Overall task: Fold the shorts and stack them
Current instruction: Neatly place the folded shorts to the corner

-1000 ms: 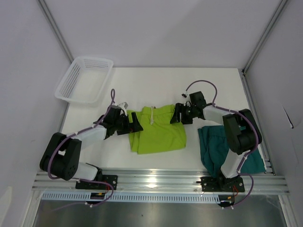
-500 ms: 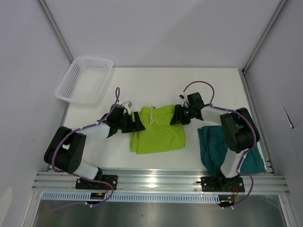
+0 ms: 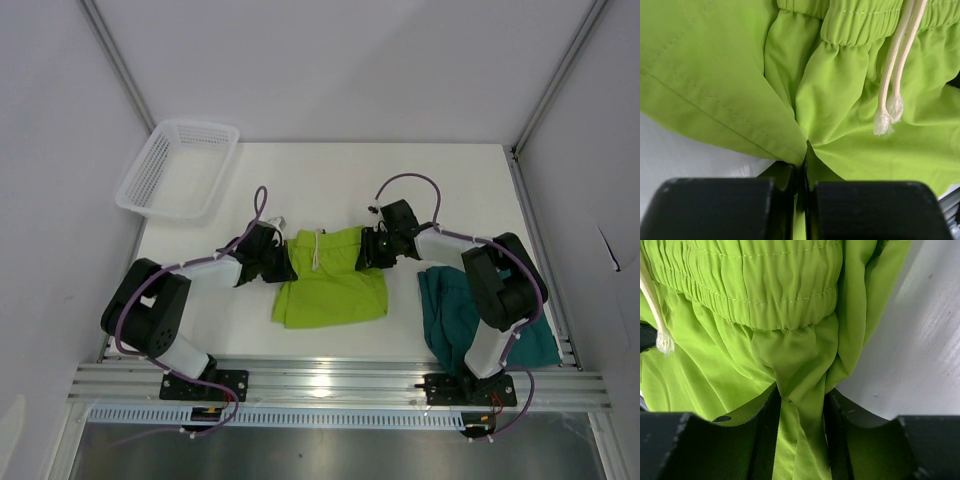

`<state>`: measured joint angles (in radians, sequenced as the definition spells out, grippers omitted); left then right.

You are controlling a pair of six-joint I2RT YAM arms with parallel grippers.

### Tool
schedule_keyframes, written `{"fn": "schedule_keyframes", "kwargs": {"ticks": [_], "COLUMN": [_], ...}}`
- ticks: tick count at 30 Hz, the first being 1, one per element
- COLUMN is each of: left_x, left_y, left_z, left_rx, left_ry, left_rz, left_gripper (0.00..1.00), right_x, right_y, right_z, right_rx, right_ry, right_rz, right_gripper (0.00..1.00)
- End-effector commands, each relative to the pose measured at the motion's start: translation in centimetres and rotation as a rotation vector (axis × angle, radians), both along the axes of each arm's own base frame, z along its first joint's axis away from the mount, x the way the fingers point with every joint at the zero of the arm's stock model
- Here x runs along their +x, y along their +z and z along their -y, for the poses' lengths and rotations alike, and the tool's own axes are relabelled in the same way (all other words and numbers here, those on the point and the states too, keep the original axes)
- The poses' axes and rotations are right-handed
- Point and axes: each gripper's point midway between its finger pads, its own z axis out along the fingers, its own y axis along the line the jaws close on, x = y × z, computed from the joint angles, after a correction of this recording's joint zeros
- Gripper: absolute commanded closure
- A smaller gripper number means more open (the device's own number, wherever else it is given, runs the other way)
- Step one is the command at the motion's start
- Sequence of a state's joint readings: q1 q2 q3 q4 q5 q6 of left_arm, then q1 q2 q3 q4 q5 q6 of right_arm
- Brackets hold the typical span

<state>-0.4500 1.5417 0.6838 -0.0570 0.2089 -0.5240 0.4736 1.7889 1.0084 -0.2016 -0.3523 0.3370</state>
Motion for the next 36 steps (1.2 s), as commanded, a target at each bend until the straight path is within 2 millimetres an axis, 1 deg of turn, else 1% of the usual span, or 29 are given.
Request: {"fn": "schedule_keyframes", "kwargs": {"ticks": [1,5,9,12,15,16,20,21,22,24,25,27,28,30,31,32,33,34,35,36], "left_x": [0.3,-0.1,-0.2,-0.1,-0.6,-0.7,-0.8,-0.7,-0.3,-0.3,-0.3,-0.2,-0.2,-0.3,0.0,-0.2,-0.5,-0.1,-0.3,-0.4], "left_y": [0.3,0.2,0.5,0.2,-0.7,-0.9,-1.4,-1.4,-1.2,-1.2,-1.1,-0.9,-0.8,-0.4,-0.1,0.4,0.1,0.7,0.7,0.9], "left_z": [-0.3,-0.8,0.0,-0.3,-1.1,-1.2,-1.6,-1.8,-1.5,-1.5,-1.4,-1.2,-1.1,-0.9,-0.8,-0.4,-0.7,-0.4,-0.4,-0.3], "left_rx": [0.039,0.057,-0.006,-0.051,-0.080,-0.086,-0.082,-0.082,-0.096,-0.099,-0.100,-0.109,-0.112,-0.100,-0.092,-0.085,-0.055,-0.054,-0.047,-0.022], "left_ry": [0.014,0.012,-0.025,-0.022,-0.002,-0.001,0.019,0.025,0.022,0.018,0.014,0.006,0.000,-0.009,-0.008,-0.019,-0.006,-0.005,-0.001,0.014], "left_rz": [0.007,0.009,0.017,0.001,-0.038,-0.050,-0.069,-0.072,-0.054,-0.050,-0.047,-0.039,-0.034,-0.017,-0.006,0.008,-0.007,0.007,0.002,0.000], "left_gripper": [1.00,1.00,1.00,1.00,1.00,1.00,1.00,1.00,1.00,1.00,1.00,1.00,1.00,1.00,1.00,1.00,1.00,1.00,1.00,1.00], "right_x": [0.2,0.3,0.3,0.1,0.1,0.1,0.3,0.4,0.5,0.5,0.5,0.4,0.5,0.5,0.9,0.9,0.8,0.9,1.5,1.2], "right_y": [1.1,1.4,1.3,0.9,0.2,-0.1,-0.7,-0.9,-1.0,-1.2,-1.0,-0.9,-0.6,-0.1,0.6,1.1,1.4,1.7,2.8,2.9], "right_z": [0.1,0.4,0.3,0.5,0.8,0.9,1.3,1.8,1.9,2.4,2.2,2.2,2.3,2.3,2.6,2.4,2.9,3.1,3.4,4.0], "right_rx": [-0.009,0.028,0.074,0.099,0.079,0.073,0.036,0.006,-0.008,-0.045,-0.047,-0.051,-0.058,-0.070,-0.088,-0.103,-0.130,-0.151,-0.187,-0.228], "right_ry": [-0.014,-0.014,-0.002,-0.007,-0.019,-0.023,-0.045,-0.061,-0.066,-0.081,-0.076,-0.080,-0.085,-0.095,-0.115,-0.115,-0.126,-0.135,-0.160,-0.171], "right_rz": [0.011,0.003,-0.009,-0.025,-0.039,-0.046,-0.044,-0.039,-0.034,-0.030,-0.023,-0.019,-0.006,0.008,0.037,0.056,0.059,0.071,0.112,0.107], "right_gripper": [0.58,0.56,0.50,0.49,0.50,0.53,0.54,0.56,0.63,0.73,0.84,0.91,1.00,1.00,1.00,1.00,1.00,1.00,1.00,1.00]}}
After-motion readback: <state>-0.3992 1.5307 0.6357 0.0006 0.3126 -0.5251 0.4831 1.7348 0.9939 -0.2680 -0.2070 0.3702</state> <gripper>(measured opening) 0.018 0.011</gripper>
